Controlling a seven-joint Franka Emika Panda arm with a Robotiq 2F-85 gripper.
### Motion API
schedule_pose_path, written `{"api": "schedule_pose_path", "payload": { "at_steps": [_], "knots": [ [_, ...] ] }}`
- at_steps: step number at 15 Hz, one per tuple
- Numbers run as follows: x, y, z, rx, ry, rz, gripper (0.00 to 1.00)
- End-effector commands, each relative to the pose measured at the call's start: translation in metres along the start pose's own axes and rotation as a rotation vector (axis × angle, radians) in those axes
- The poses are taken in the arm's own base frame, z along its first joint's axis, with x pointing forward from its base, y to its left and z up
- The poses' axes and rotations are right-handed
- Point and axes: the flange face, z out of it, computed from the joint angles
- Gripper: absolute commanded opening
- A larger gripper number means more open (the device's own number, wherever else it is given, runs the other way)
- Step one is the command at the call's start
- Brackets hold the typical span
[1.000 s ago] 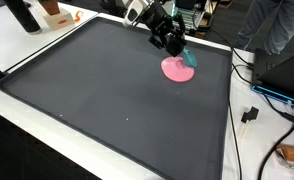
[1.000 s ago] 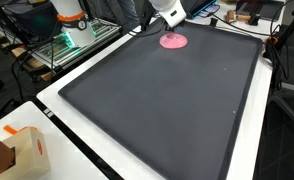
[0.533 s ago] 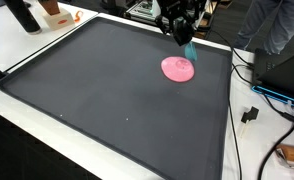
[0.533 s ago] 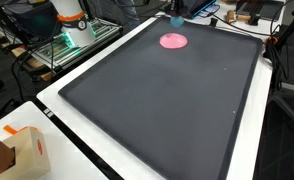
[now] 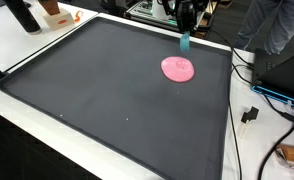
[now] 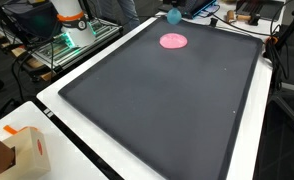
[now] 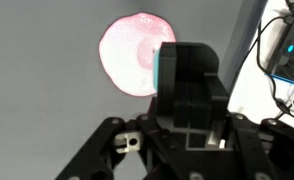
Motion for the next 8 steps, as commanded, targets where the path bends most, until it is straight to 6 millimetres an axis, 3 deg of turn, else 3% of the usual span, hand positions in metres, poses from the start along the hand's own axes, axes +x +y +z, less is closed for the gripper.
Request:
{"api": "schedule_pose_path", "payload": {
  "at_steps": [1,8],
  "knots": [
    [-0.010,-0.022,-0.014,-0.091,0.004,0.006,0.26],
    [-0.019,-0.054,-0.023,-0.168,0.006,0.016,0.26]
  ]
}}
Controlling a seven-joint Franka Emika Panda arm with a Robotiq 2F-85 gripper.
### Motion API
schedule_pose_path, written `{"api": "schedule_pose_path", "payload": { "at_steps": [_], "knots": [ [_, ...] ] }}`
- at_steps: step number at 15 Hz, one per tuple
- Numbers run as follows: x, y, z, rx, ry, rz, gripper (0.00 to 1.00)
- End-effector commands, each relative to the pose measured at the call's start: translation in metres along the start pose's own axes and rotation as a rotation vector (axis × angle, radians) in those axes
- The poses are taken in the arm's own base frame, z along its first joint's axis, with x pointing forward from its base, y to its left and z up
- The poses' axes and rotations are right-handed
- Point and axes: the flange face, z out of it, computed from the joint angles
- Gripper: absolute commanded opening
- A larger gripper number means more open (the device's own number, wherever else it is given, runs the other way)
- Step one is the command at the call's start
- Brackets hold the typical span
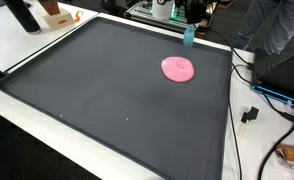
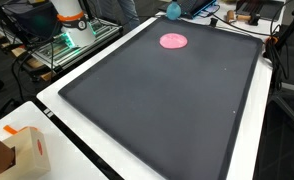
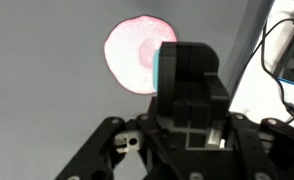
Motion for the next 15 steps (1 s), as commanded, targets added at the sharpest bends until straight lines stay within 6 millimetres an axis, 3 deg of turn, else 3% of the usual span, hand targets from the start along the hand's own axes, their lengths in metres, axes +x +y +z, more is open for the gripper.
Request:
{"api": "schedule_pose_path", "payload": {
  "at_steps": [1,7,8,9,15],
  "knots": [
    [-0.010,-0.013,-0.011,-0.057,-0.004,0.016,0.26],
    [-0.016,-0.029,-0.021,-0.105,0.004,0.021,0.26],
    [-0.010,-0.024,-0.014,-0.069,0.009,0.012,0.26],
    [-0.010,-0.026,-0.015,-0.069,0.010,0.011,0.51],
    [-0.009,-0.025,-0.013,-0.069,0.007,0.013,0.51]
  ]
}}
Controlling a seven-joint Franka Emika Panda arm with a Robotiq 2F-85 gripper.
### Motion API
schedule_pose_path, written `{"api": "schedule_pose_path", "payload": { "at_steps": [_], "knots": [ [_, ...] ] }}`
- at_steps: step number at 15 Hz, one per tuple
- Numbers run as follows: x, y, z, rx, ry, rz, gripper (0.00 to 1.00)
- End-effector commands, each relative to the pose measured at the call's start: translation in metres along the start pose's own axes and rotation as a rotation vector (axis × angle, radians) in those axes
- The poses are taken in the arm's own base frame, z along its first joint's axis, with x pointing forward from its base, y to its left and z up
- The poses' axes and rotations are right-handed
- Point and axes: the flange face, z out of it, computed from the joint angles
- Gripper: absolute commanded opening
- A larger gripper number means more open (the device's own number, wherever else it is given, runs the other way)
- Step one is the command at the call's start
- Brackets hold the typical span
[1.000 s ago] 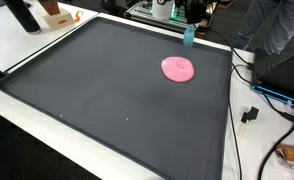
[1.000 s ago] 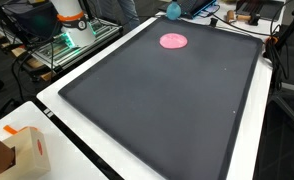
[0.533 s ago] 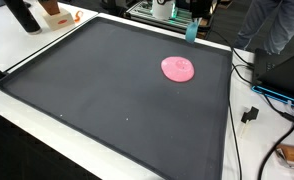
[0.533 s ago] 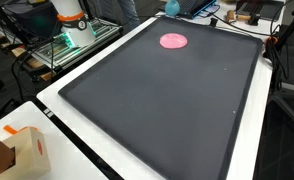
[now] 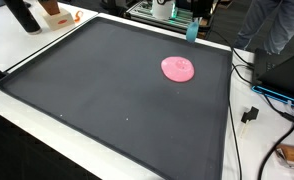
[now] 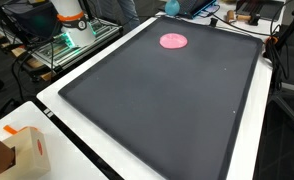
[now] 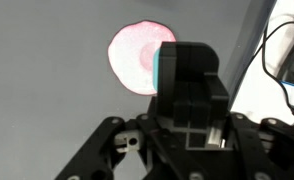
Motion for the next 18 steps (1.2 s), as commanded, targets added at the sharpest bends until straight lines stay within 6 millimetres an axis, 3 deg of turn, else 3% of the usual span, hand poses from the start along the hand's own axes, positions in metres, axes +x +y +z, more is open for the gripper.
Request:
{"api": "schedule_pose_path", "payload": {
  "at_steps": [1,3,4,11,18],
  "knots": [
    [0.000,0.000,0.000,0.000,-0.001,0.000,0.51],
    [0.000,0.000,0.000,0.000,-0.001,0.000,0.51],
    [0.000,0.000,-0.001,0.000,0.000,0.000,0.26],
    [0.000,-0.042,0.005,-0.337,0.011,0.050,0.26],
    [0.000,-0.095,0.036,-0.658,0.030,0.110,0.26]
  ]
}}
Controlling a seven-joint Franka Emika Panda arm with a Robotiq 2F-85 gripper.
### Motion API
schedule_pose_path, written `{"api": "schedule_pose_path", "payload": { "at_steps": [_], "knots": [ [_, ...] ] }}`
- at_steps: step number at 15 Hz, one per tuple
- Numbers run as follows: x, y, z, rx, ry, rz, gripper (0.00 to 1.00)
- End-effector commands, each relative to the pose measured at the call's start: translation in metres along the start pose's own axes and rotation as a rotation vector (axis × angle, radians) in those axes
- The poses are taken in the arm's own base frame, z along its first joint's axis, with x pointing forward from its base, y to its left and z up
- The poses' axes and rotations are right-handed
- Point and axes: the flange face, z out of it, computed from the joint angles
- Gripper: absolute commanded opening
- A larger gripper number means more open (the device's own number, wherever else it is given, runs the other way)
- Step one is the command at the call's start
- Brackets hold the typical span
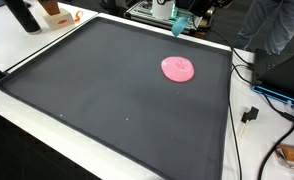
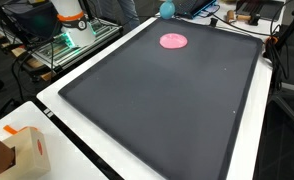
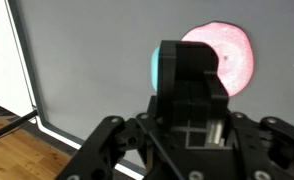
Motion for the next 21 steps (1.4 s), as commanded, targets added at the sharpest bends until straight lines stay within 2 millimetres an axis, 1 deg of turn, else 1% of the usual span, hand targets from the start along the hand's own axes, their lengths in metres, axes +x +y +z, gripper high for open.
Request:
{"api": "schedule_pose_path", "payload": {
  "at_steps": [1,5,8,15,21],
  "knots": [
    [0.005,-0.031,0.006,-0.156,0.002,0.050,0.26],
    [0.007,-0.057,0.021,-0.288,-0.007,0.109,0.26],
    [0.012,-0.071,0.033,-0.353,-0.012,0.163,0.26],
    [0.027,-0.091,0.064,-0.468,-0.023,0.289,0.26],
    [0.033,-0.104,0.088,-0.541,-0.050,0.351,0.26]
  ]
}}
